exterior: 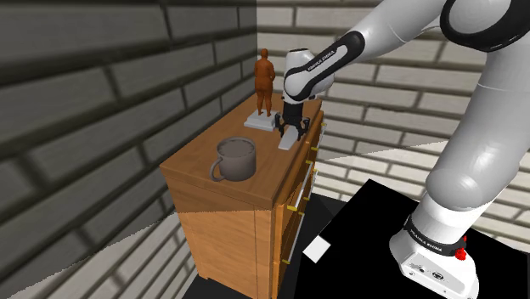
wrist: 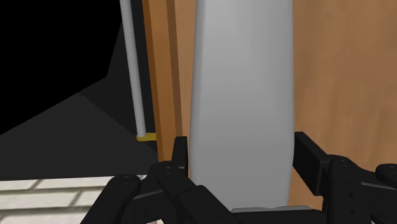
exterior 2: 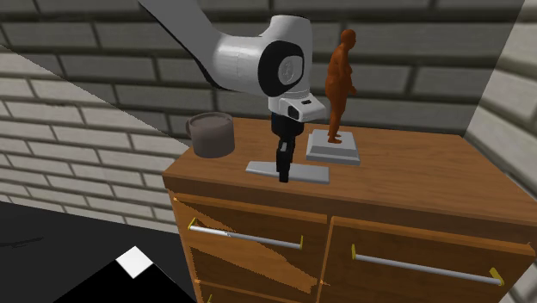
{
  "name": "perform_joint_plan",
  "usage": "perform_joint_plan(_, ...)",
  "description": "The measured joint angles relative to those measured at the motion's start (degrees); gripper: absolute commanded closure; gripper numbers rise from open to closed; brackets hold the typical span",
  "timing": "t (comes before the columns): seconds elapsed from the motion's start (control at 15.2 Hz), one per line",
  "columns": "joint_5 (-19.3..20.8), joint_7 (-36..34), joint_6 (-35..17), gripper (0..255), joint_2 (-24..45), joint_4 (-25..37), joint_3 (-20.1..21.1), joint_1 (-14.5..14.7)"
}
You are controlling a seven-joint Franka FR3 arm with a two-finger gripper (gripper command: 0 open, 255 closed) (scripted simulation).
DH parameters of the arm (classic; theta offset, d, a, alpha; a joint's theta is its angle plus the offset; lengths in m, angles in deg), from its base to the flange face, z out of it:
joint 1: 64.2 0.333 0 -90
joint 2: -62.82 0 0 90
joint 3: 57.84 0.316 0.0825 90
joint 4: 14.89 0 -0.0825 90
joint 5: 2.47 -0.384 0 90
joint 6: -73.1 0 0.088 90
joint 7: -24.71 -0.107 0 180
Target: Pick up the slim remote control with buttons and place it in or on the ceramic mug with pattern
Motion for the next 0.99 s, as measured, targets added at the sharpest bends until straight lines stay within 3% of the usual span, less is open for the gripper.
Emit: perform_joint_plan(0.99,-1.31,0.93,11.09,255,-5.49,5.69,0.07,-0.13)
